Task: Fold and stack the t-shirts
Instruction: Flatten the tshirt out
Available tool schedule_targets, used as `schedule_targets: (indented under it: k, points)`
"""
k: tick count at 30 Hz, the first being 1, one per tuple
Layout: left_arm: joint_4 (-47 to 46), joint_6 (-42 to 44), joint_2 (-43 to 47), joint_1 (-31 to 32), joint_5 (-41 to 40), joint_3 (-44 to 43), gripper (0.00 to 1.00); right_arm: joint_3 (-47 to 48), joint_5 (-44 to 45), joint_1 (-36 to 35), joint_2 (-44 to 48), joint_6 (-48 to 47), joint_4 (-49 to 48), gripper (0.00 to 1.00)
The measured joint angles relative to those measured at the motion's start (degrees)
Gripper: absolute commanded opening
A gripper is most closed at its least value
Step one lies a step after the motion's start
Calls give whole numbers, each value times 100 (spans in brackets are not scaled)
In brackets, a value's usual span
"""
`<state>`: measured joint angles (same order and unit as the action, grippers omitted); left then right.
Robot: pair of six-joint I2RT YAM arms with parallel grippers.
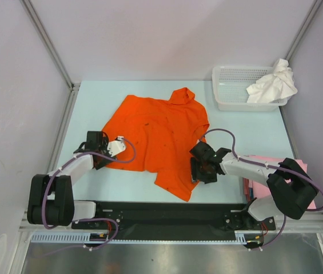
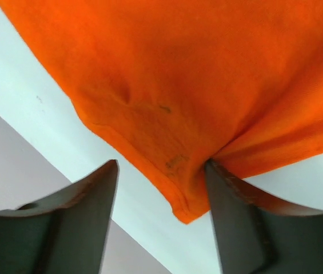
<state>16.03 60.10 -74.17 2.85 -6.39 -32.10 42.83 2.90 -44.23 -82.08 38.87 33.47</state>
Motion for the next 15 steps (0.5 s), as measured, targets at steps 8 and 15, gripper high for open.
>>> schedule_targets:
  k: [8, 15]
  points:
    - [-157, -98, -190, -44, 133, 109, 0, -155, -376, 221, -48, 146, -627, 0]
    - [597, -831, 577, -203, 428, -380, 0, -7, -177, 1143, 1215, -142, -297, 0]
